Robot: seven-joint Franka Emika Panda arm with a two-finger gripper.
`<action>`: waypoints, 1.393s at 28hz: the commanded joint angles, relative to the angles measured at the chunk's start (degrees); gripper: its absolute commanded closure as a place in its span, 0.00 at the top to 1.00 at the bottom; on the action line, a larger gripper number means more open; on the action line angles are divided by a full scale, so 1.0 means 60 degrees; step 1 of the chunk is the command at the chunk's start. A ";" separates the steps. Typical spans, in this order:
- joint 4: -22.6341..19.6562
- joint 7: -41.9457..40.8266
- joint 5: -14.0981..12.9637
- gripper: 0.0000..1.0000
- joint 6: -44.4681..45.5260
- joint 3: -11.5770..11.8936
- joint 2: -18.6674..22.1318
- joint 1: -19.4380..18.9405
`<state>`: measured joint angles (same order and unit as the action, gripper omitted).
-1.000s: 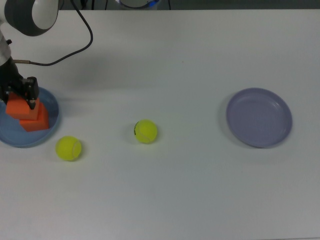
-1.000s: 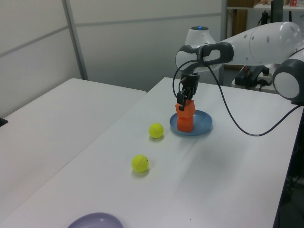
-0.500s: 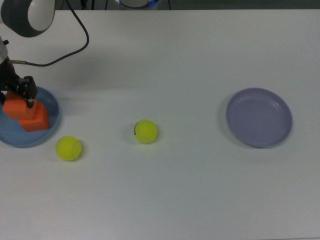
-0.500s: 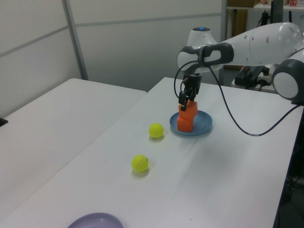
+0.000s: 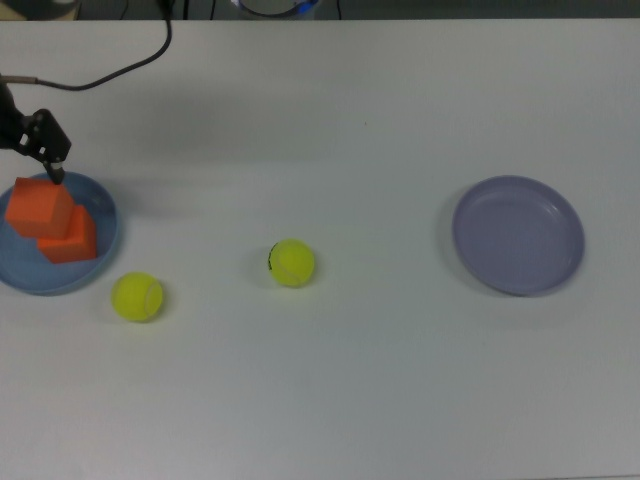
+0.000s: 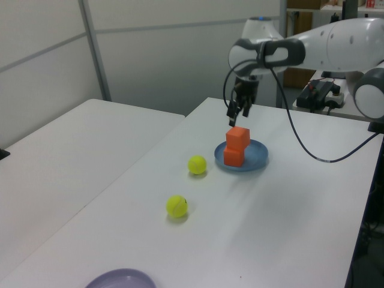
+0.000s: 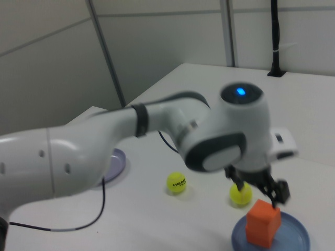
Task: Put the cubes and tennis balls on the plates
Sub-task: 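Move the gripper to a tennis ball and grasp it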
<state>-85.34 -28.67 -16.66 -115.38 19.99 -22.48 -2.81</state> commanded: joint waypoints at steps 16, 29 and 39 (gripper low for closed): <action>0.1699 -0.4055 0.0096 1.00 -0.1980 -0.1603 -0.2156 -0.0600; 0.1597 -0.4289 -0.0050 1.00 -0.1805 -0.1618 -0.2450 -0.0337; 0.1465 -0.4684 -0.0065 1.00 -0.1292 -0.1633 -0.2567 -0.0234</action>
<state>-76.71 -54.77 -16.45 -124.39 10.63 -37.25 -4.76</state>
